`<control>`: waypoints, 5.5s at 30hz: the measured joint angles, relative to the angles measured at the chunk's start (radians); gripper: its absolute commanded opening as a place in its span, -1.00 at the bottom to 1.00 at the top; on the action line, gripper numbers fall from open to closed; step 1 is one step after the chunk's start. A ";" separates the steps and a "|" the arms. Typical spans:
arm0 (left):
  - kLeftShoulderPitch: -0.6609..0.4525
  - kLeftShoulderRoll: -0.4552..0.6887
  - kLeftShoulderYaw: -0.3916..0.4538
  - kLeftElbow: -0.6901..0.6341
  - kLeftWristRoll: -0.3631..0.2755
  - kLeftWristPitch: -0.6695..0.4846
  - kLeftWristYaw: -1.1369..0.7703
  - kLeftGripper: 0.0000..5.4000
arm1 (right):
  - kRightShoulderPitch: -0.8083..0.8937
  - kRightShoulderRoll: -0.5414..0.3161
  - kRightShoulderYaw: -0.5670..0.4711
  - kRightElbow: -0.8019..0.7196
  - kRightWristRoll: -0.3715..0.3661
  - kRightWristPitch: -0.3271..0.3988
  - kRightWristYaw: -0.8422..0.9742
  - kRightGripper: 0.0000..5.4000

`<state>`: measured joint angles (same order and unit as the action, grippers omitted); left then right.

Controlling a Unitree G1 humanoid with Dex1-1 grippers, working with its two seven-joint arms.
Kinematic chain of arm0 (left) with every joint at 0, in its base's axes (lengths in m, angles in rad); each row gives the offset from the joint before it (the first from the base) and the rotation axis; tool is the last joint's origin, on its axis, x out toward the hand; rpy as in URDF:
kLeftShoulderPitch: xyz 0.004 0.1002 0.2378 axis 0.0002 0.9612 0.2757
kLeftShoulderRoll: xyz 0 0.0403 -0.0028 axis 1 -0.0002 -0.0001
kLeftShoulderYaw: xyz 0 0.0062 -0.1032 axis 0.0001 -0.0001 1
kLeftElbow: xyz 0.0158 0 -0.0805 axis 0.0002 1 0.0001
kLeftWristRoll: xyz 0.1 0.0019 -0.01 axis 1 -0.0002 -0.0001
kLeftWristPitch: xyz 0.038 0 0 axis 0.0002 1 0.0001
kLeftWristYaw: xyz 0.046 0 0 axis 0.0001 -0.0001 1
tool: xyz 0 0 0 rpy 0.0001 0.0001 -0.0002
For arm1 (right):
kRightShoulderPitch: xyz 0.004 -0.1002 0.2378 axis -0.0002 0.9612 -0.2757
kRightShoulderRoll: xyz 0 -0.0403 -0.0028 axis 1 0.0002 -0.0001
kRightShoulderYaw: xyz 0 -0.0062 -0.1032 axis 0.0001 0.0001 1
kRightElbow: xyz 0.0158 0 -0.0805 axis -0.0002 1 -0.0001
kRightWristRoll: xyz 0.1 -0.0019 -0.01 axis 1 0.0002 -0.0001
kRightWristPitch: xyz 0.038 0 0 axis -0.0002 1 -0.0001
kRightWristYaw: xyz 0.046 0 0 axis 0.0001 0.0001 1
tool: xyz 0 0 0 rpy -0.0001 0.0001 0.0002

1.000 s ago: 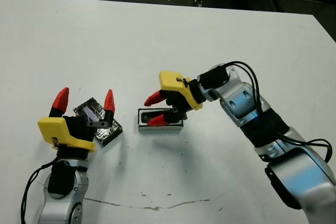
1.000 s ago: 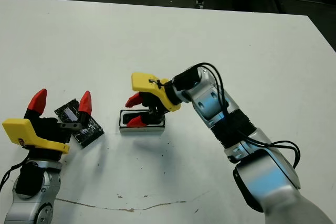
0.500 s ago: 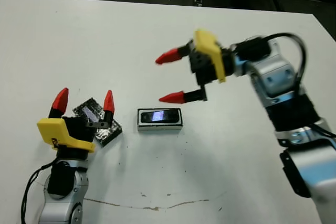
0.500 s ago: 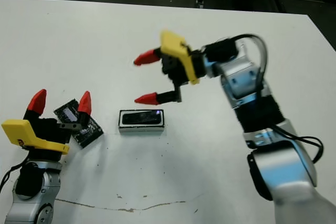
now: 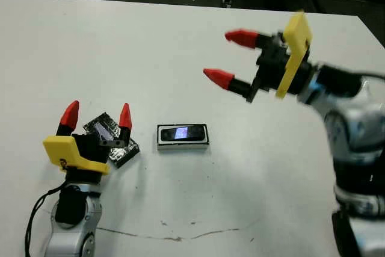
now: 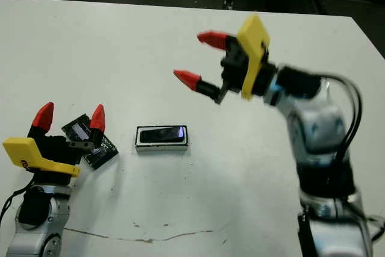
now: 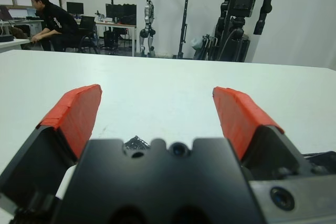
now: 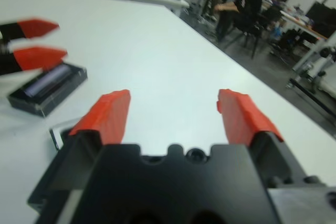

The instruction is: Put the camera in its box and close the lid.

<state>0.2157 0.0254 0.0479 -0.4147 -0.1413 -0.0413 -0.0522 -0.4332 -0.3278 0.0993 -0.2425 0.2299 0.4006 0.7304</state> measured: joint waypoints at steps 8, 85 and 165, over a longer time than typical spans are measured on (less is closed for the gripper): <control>0.000 0.000 0.000 -0.001 0.001 0.001 0.001 1.00 | 0.137 0.054 0.047 0.017 -0.011 -0.162 -0.028 -0.07; -0.054 0.055 0.046 -0.009 0.002 -0.014 -0.026 1.00 | 0.385 0.109 -0.172 -0.076 0.205 -0.184 -0.218 -1.00; -1.187 0.858 -0.805 0.612 0.332 -0.201 -1.560 1.00 | 0.450 0.168 -0.117 -0.057 0.196 -0.204 -0.295 -1.00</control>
<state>-0.9713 0.8830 -0.7573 0.1978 0.1908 -0.2422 -1.6126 0.0164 -0.1595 -0.0178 -0.2991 0.4258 0.1962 0.4357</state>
